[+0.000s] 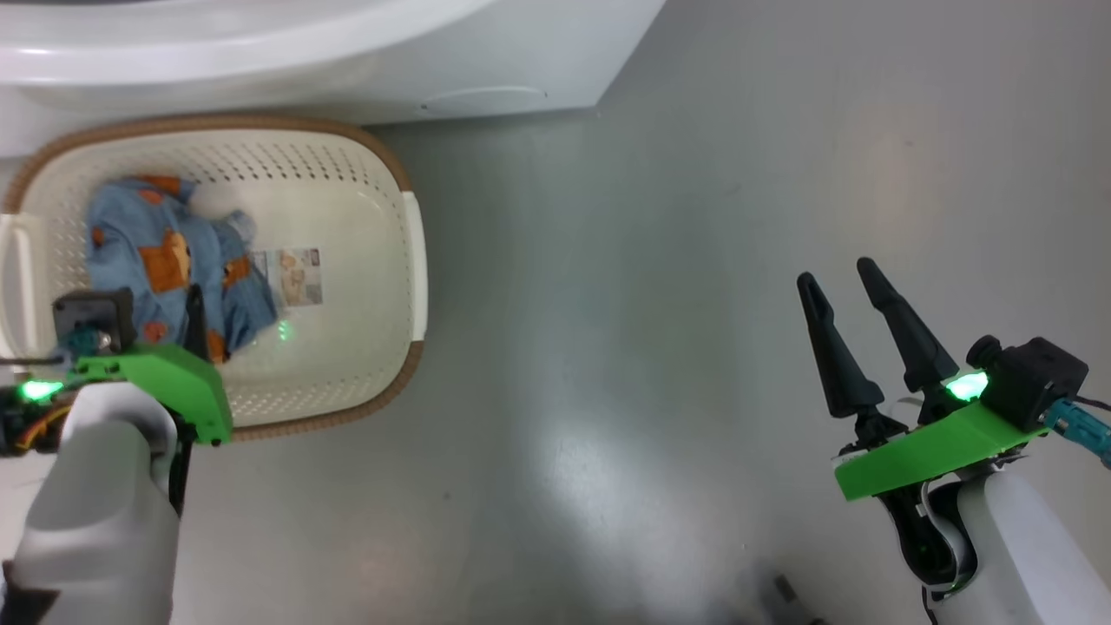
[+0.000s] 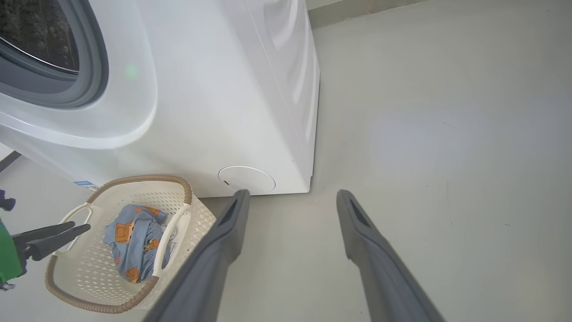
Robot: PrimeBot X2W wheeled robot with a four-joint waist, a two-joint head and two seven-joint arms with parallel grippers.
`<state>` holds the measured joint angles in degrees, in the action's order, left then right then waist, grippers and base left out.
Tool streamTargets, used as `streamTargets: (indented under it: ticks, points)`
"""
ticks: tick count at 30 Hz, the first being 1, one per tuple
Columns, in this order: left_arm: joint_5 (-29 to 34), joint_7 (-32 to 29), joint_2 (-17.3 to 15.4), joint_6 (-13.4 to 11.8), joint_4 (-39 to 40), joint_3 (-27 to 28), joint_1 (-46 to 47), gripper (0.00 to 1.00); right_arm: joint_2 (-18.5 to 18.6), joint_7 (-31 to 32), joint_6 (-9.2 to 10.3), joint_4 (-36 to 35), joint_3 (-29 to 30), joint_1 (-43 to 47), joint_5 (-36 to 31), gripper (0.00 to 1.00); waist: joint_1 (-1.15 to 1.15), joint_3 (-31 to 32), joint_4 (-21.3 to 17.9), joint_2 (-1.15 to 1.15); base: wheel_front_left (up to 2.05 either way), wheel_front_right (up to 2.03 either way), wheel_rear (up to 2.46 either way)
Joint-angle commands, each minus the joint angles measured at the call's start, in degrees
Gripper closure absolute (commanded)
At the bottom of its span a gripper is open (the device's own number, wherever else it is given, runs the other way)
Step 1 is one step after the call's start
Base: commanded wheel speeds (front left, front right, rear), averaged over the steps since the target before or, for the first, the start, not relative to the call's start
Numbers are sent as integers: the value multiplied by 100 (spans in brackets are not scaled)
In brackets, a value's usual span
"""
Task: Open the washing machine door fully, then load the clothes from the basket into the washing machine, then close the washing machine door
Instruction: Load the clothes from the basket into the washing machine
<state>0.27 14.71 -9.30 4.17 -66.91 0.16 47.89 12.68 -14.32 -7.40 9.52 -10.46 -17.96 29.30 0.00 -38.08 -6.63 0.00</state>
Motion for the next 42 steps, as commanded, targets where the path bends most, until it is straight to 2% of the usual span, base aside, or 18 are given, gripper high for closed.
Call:
streamTargets:
  ticks: [1,8,24,42]
  points:
    - [57,29,-268,-92,-13,93,12,0,27,-68,-9,-144,-133,42,-36,0,0,-284,-117,0,0,0,0]
    - [81,-148,-464,-255,-548,-1,606,0,42,-68,-9,-226,-202,-85,-51,0,0,-665,-177,0,0,0,0]
    - [-12,-703,-862,-601,-689,-58,1294,0,63,-68,-9,-397,-300,-283,-71,0,0,-1267,-321,0,0,0,0]
    - [-136,-849,-1010,-724,-703,-165,1641,0,88,-68,-9,-575,-372,-290,-135,0,0,-1634,-367,0,0,0,0]
